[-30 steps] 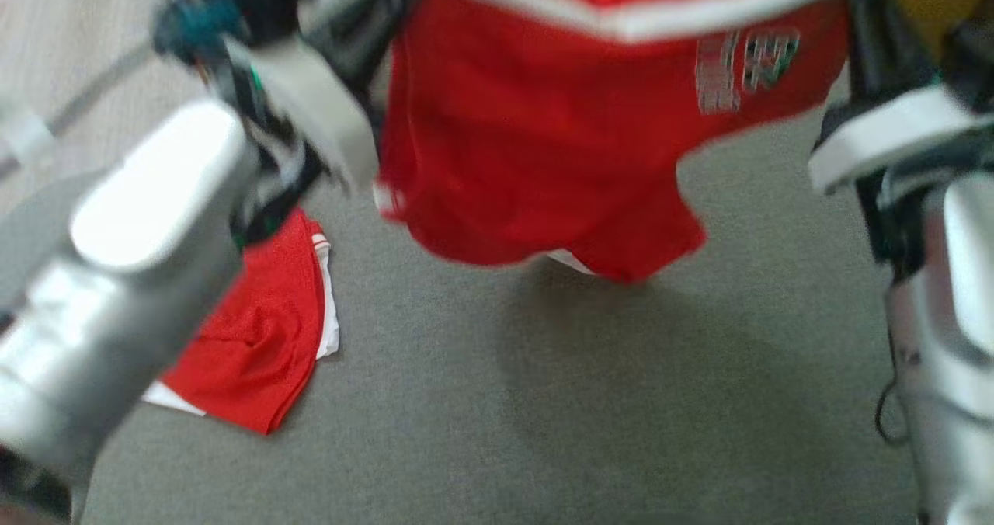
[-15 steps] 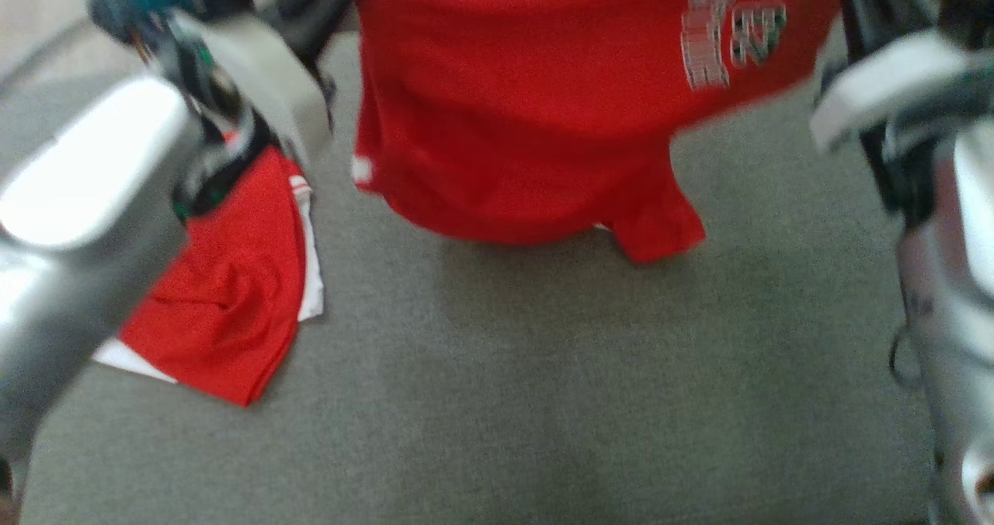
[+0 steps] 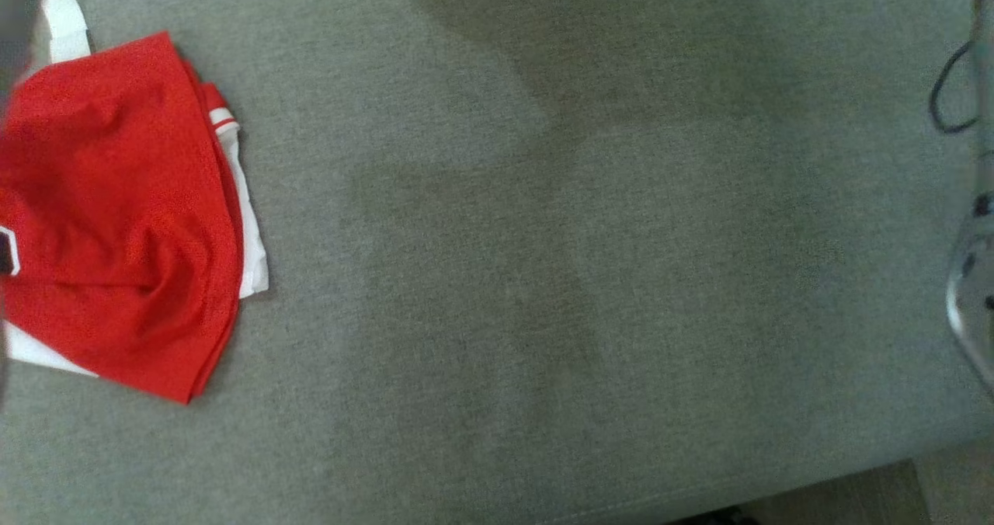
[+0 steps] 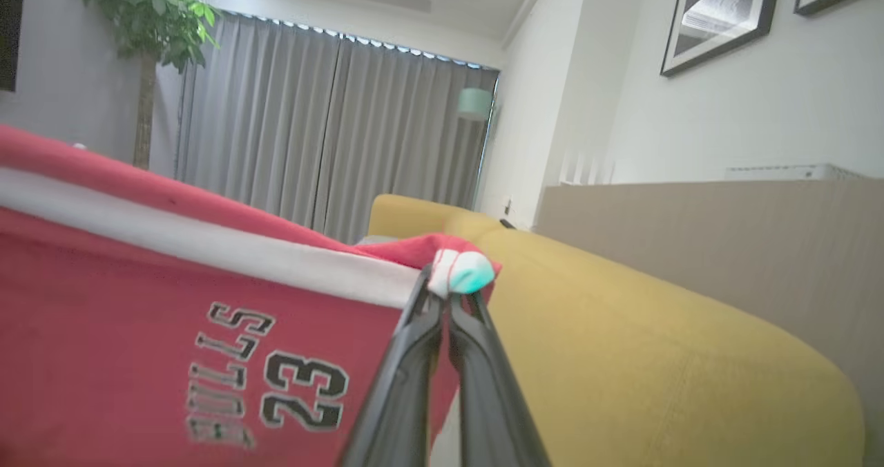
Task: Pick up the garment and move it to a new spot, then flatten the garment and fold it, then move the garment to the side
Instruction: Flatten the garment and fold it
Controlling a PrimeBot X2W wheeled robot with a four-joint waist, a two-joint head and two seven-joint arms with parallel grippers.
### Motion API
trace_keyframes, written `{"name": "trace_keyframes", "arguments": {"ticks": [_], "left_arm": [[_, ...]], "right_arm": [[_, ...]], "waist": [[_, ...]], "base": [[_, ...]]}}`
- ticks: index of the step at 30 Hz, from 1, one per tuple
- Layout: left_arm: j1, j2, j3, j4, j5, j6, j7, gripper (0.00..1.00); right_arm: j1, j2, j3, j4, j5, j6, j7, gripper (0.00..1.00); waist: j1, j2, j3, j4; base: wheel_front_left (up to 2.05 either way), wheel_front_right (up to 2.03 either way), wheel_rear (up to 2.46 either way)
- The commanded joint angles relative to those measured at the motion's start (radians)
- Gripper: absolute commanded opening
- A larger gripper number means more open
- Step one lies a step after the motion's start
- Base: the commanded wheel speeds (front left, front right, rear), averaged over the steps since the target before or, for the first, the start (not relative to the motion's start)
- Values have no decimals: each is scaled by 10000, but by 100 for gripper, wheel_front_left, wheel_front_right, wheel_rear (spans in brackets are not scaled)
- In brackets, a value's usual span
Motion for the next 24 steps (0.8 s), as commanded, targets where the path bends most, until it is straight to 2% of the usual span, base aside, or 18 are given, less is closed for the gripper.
{"name": "trace_keyframes", "arguments": {"ticks": [1, 6, 10, 15, 19, 24], "left_arm": [[-340, 200, 283, 162, 17, -90, -183, 0], [596, -313, -331, 778, 38, -457, -570, 0], [2122, -636, -1099, 755, -54, -570, -728, 0], [3758, -599, -2138, 97, -283, -585, -804, 0], [5042, -392, -2832, -545, -513, -588, -838, 0], [6326, -327, -3269, -1087, -620, -589, -853, 0]], "right_arm": [[3, 226, -112, 124, -286, -7, -116, 0], [986, 363, 253, 1365, -744, -7, -234, 0], [1937, 4, 840, 2413, -843, -7, -247, 0], [2614, -484, 1461, 3516, -665, -7, -149, 0], [3244, -815, 2366, 4084, -251, -7, 687, 0], [4127, -1197, 3387, 4225, 983, -7, 2361, 0]], "waist": [[-5, 1, -51, -5], [-5, 1, -99, 99], [-5, 1, -232, 219], [-5, 1, -520, 338], [-5, 1, -996, 488], [-5, 1, -1774, 605]], "base": [[0, 0, 0], [0, 0, 0], [0, 0, 0], [0, 0, 0], [0, 0, 0], [0, 0, 0]]}}
